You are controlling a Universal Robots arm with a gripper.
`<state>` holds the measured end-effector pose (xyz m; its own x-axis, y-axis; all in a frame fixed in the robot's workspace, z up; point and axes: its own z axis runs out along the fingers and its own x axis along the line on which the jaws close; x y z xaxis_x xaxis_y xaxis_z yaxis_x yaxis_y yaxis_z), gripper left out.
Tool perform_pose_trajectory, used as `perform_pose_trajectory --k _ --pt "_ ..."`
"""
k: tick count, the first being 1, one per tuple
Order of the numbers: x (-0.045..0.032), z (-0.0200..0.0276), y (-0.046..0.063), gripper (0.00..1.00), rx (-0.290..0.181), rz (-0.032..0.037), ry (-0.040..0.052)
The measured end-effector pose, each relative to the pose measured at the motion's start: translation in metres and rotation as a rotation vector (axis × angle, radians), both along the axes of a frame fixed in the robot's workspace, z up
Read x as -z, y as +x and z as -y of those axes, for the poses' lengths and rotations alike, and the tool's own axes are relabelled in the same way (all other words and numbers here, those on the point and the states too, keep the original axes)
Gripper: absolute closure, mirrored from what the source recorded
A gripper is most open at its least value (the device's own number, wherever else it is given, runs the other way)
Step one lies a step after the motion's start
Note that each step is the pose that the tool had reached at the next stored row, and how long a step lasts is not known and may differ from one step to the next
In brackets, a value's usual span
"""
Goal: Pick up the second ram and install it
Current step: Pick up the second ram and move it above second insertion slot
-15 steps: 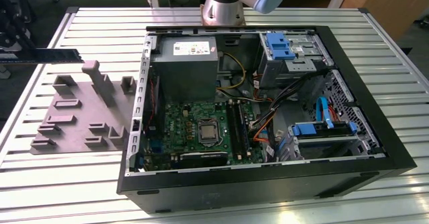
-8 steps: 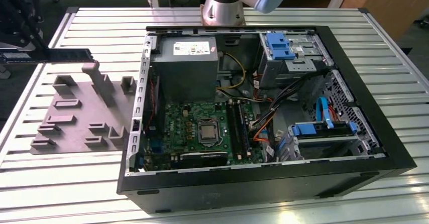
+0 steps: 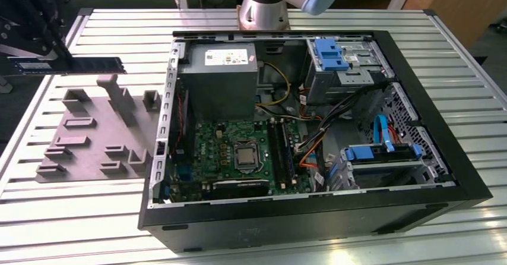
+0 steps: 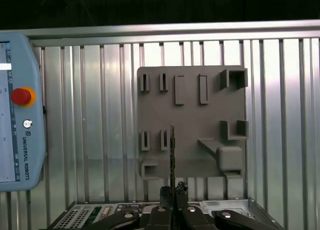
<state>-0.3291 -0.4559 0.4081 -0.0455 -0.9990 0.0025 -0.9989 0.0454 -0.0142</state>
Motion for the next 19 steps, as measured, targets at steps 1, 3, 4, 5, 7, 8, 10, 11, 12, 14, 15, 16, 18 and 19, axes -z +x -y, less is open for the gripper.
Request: perform_pose_trajectory --k 1,3,4,5,7,8,10,11,12,14,15,16,18,19 --pt "0.0 0.0 0.002 0.86 0.0 0.0 0.0" --pt "0.0 0.0 0.007 0.86 0.0 0.0001 0.0" --pt "0.0 0.0 0.009 0.86 0.0 0.0 0.0" --pt "0.0 0.0 0.011 0.86 0.0 0.0001 0.0" --pt "0.0 0.0 0.015 0.86 0.0 0.0001 0.0" --pt "0.0 0.0 0.018 0.86 0.0 0.0 0.0" --pt "0.0 0.0 0.023 0.86 0.0 0.0001 0.0" --pt "0.0001 0.0 0.025 0.86 0.0 0.0001 0.0001" --pt "0.0 0.0 0.028 0.86 0.0 0.0 0.0" --pt "0.0 0.0 0.032 0.86 0.0 0.0001 0.0" --pt "0.0 0.0 0.035 0.86 0.0 0.0 0.0" --pt "0.0 0.0 0.037 0.86 0.0 0.0 0.0" --pt "0.0 0.0 0.042 0.86 0.0 0.0 0.0" --pt "0.0 0.0 0.044 0.86 0.0 0.0001 0.0001"
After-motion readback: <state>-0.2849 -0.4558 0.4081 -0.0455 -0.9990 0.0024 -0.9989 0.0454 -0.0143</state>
